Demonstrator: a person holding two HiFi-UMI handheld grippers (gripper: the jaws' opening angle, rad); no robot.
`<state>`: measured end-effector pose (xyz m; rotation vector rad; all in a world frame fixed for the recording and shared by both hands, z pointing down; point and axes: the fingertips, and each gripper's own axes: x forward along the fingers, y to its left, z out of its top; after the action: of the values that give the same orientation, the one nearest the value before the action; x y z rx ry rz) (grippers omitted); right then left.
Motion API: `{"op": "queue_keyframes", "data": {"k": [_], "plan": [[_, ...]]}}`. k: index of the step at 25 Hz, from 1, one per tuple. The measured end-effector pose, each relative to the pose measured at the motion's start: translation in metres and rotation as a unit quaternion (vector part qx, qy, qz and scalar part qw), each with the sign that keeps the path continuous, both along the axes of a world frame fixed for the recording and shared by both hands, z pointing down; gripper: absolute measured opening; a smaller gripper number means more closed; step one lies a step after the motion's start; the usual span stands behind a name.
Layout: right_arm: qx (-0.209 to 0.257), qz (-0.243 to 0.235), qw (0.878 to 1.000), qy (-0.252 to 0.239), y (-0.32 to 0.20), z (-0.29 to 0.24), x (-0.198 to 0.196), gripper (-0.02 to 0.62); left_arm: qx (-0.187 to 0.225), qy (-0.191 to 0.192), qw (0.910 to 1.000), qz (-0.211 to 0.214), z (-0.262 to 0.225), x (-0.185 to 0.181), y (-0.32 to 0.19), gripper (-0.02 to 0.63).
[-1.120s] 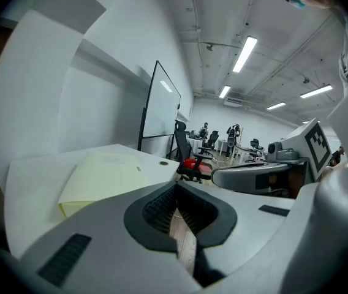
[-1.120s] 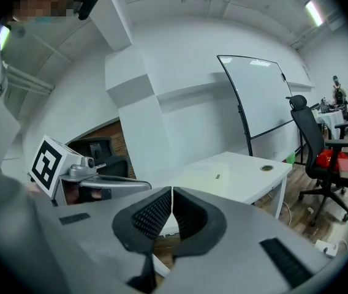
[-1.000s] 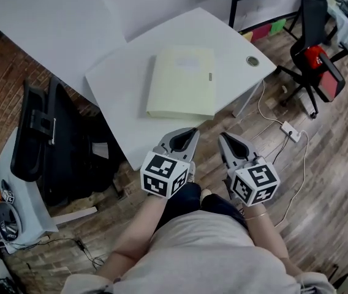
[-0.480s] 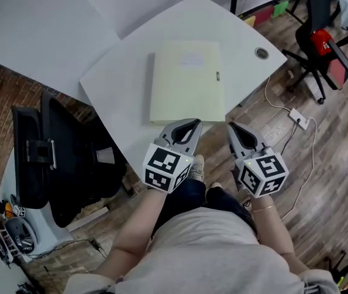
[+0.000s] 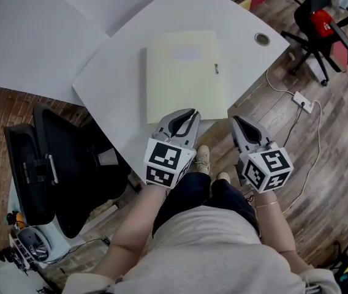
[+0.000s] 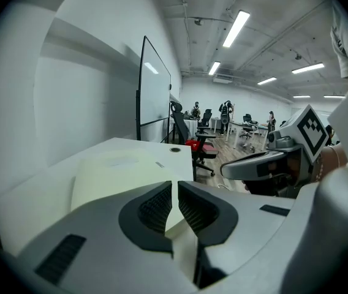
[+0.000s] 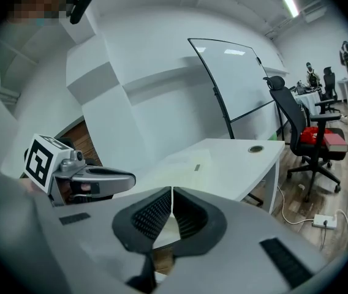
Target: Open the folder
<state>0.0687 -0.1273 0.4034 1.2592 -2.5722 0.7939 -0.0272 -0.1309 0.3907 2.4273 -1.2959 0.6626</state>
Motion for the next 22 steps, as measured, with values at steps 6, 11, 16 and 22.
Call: {"op": "queue_keyframes", "data": {"k": [6,11,16,22], "plan": [[-0.007,0.013,1.000,0.001,-0.006,0.008,0.002,0.023,-0.011,-0.025,0.9992,0.030,0.011,0.002,-0.002,0.127],[-0.013,0.020,1.000,0.000,-0.008,0.013,0.000,0.023,-0.012,-0.061,0.9961,0.063,0.020,0.004,-0.001,0.222],[-0.021,0.024,0.999,0.002,-0.009,0.019,-0.002,0.023,-0.006,-0.108,0.9891,0.100,0.028,0.007,-0.002,0.250],[-0.028,0.032,0.999,0.003,-0.010,0.025,-0.001,0.023,0.022,-0.178,0.9658,0.187,0.040,0.021,0.005,0.250]]}}
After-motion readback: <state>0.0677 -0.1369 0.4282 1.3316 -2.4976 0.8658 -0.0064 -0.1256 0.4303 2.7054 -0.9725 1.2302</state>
